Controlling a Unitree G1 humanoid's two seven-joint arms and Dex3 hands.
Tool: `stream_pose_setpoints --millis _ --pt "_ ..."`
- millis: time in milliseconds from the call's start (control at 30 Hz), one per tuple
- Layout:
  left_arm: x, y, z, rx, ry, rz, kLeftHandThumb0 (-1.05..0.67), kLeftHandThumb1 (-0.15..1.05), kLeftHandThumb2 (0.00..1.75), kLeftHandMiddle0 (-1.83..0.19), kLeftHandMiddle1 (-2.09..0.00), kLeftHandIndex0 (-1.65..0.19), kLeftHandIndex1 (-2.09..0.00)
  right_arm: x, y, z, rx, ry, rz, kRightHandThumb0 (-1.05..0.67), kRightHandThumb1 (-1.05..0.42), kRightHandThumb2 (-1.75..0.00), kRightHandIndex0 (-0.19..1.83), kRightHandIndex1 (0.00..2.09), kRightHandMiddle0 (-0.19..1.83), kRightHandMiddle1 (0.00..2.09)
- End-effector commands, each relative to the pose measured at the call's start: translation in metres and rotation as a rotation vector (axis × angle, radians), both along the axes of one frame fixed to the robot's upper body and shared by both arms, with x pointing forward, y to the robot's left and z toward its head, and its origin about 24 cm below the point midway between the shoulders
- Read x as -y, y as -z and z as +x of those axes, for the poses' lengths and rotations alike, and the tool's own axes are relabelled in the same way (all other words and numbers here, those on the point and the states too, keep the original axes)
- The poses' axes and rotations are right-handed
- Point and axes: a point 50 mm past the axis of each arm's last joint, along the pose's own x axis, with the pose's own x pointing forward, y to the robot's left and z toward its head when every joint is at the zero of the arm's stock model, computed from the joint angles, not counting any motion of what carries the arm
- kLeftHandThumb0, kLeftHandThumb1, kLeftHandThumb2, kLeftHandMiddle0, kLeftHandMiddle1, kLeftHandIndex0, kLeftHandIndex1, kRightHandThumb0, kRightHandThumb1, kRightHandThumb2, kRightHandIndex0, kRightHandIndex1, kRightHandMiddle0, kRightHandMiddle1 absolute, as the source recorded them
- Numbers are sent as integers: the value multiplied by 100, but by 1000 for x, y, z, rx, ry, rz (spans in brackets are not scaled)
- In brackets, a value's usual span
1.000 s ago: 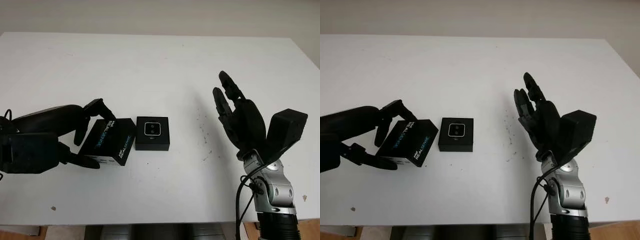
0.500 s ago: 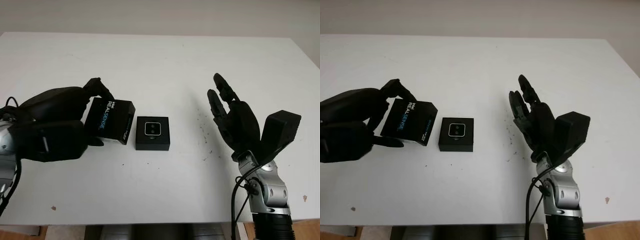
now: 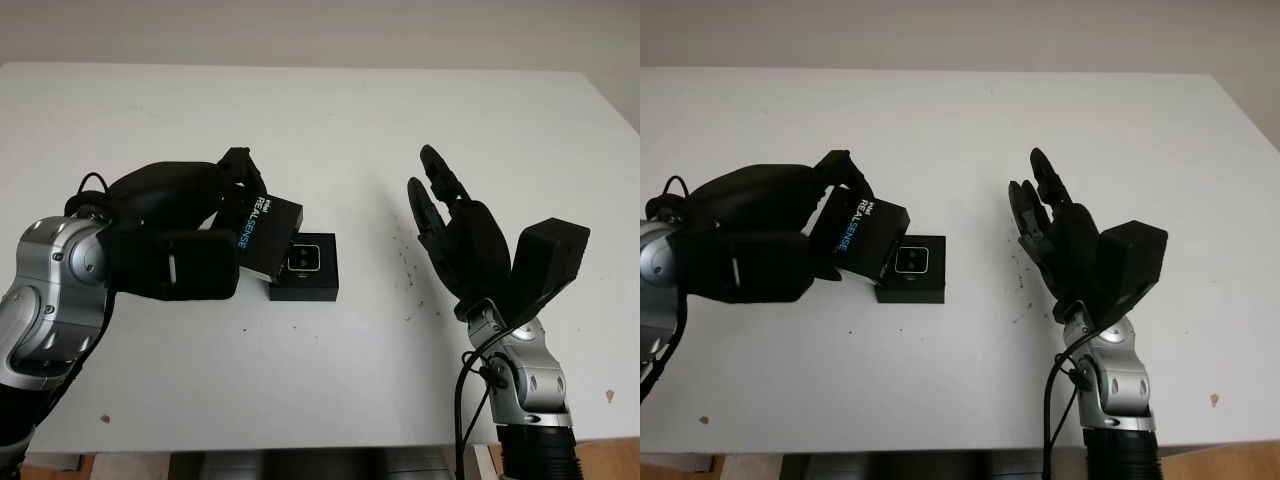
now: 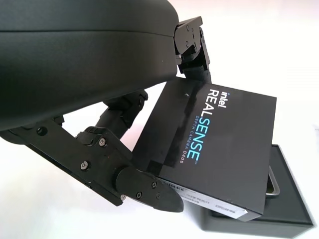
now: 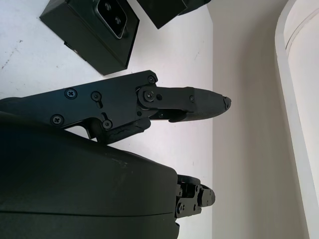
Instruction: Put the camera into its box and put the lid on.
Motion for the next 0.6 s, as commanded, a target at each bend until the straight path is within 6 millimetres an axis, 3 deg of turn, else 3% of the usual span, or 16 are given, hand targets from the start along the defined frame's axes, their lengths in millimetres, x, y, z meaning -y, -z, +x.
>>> stream_pose_setpoints --millis 0,167,233,500,567 --pt "2 -7 2 -26 -3 -47 -25 105 39 -83 -209 -41 -209 -1 -5 0 23 -7 -2 -56 -105 -38 -1 6 1 8" --pt "2 -7 4 -118 -30 -116 -26 105 40 -96 -209 -61 -209 -1 -3 1 15 -15 1 -59 -105 -36 -1 5 1 7" --pt "3 -7 5 -139 -37 -133 -27 105 39 -83 -209 -52 -209 -2 -2 1 11 -16 -2 -60 -105 -35 0 6 2 8" --pt "1 -1 12 -167 -97 -194 -27 105 38 -76 -209 -46 -209 -5 -2 2 21 -25 -21 -59 -105 -37 -1 5 2 7" --pt "2 0 13 -147 -107 -167 -29 105 38 -66 -209 -37 -209 -5 -2 2 25 -29 -23 -59 -105 -38 -1 5 2 7"
